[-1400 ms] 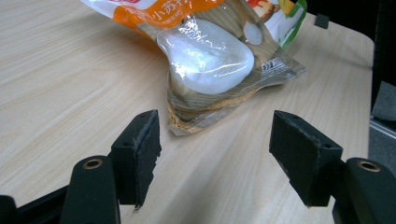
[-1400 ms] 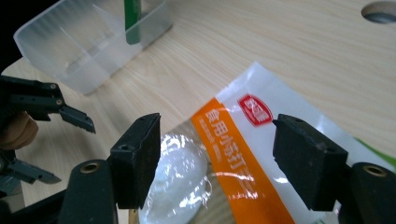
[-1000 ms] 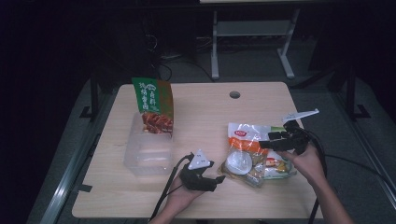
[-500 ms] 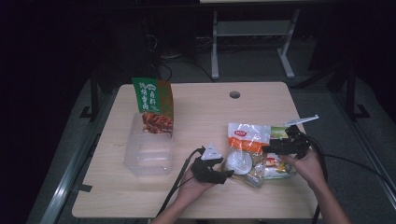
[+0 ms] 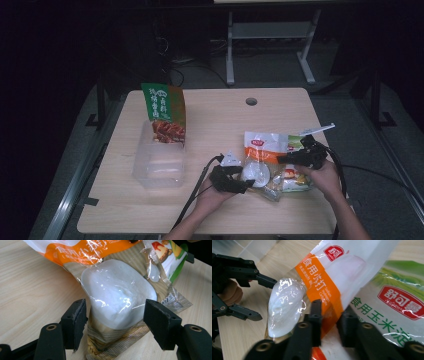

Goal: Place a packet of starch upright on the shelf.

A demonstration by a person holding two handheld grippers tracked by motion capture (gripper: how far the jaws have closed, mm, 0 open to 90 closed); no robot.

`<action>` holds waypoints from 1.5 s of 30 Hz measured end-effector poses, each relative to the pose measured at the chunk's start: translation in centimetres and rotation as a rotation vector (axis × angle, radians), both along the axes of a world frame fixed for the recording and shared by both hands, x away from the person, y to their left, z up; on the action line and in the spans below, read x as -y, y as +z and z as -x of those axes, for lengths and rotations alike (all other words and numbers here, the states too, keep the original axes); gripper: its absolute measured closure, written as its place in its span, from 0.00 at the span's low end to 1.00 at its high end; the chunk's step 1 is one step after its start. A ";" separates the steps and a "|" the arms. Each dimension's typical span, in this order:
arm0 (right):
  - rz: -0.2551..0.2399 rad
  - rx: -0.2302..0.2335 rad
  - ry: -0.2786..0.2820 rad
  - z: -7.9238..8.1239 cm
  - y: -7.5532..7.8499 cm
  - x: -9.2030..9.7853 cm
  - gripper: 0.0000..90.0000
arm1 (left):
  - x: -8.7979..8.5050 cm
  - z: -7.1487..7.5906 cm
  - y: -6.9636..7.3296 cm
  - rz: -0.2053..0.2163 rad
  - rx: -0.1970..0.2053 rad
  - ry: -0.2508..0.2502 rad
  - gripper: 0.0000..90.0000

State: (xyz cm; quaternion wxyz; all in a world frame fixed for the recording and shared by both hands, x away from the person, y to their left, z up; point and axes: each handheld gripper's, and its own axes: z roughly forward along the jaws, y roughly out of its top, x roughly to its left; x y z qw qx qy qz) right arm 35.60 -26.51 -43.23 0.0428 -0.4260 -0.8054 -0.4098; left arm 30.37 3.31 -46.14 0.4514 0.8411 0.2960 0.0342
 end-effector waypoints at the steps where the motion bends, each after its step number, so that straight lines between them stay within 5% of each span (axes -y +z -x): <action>1: -0.007 0.012 0.015 0.1 0.1 -0.1 0.94 | -0.1 0.0 0.1 0.000 0.006 -0.001 0.38; 17: -0.035 0.155 0.149 2.6 3.8 -2.2 1.00 | -1.1 -0.5 0.7 0.051 0.006 -0.006 0.46; 25: -0.028 0.189 0.196 3.2 5.3 -3.9 1.00 | -1.6 -0.4 1.4 0.090 0.026 -0.026 0.73; 31: -0.024 0.191 0.206 3.4 5.4 -4.7 1.00 | -2.3 -0.7 1.8 0.100 0.027 -0.010 0.95; 40: -0.054 0.212 0.207 3.1 5.1 -5.4 0.99 | -3.6 -0.5 2.5 0.060 0.069 0.031 0.99; 45: -0.071 0.165 0.206 2.6 4.4 -5.7 0.92 | -4.2 0.0 2.1 0.050 0.094 0.039 0.99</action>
